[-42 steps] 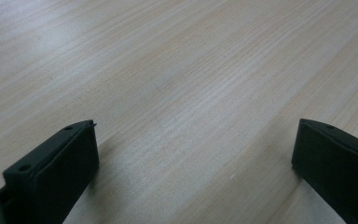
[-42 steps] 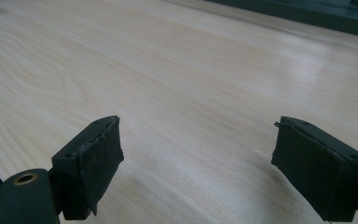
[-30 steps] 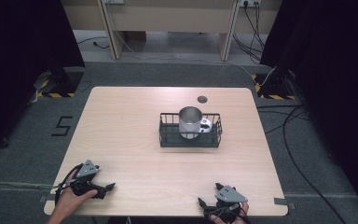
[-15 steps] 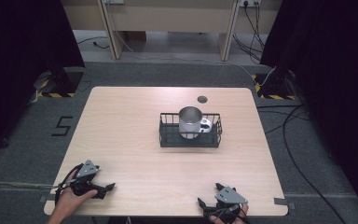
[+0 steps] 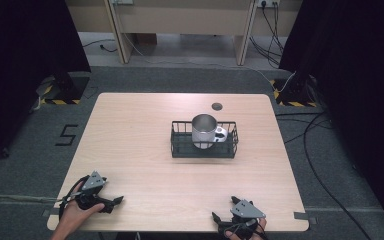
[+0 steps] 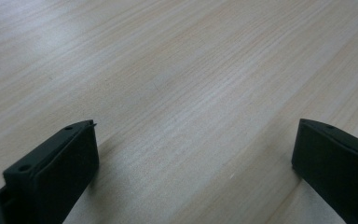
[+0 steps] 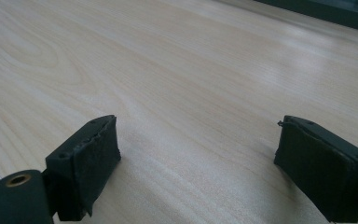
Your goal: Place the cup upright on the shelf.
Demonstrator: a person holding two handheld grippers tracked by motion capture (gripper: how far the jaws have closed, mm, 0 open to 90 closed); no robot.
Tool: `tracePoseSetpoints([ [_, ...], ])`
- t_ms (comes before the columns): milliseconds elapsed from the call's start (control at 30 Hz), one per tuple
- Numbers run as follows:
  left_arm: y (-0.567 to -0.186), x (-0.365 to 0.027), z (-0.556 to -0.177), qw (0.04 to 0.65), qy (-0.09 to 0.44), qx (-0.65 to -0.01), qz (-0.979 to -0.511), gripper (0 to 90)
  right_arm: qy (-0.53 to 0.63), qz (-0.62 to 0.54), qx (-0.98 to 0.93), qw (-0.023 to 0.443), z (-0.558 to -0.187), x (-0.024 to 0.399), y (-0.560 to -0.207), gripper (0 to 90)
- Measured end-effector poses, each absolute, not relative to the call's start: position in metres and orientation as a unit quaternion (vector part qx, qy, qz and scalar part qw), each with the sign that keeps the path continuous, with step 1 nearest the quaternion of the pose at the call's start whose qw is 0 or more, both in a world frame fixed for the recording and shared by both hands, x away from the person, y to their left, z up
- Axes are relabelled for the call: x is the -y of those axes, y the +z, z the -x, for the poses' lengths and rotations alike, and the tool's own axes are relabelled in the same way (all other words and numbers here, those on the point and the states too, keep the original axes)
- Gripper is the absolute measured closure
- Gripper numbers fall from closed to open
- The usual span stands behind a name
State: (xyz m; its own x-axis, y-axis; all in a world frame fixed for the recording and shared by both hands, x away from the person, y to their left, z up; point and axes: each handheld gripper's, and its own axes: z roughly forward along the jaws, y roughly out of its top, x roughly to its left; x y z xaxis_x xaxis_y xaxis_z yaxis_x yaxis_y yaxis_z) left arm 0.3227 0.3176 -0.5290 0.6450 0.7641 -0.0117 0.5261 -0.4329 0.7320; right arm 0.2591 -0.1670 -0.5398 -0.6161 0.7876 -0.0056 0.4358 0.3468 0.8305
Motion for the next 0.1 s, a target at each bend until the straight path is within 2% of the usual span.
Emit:
tracePoseSetpoints([
  [100, -0.529, -0.3176, -0.3224, 0.365, 0.163, -0.388, -0.831, 0.0, 0.421, -0.387, -0.794, 0.205, -0.2587, 0.1669, -0.5391, 13.2],
])
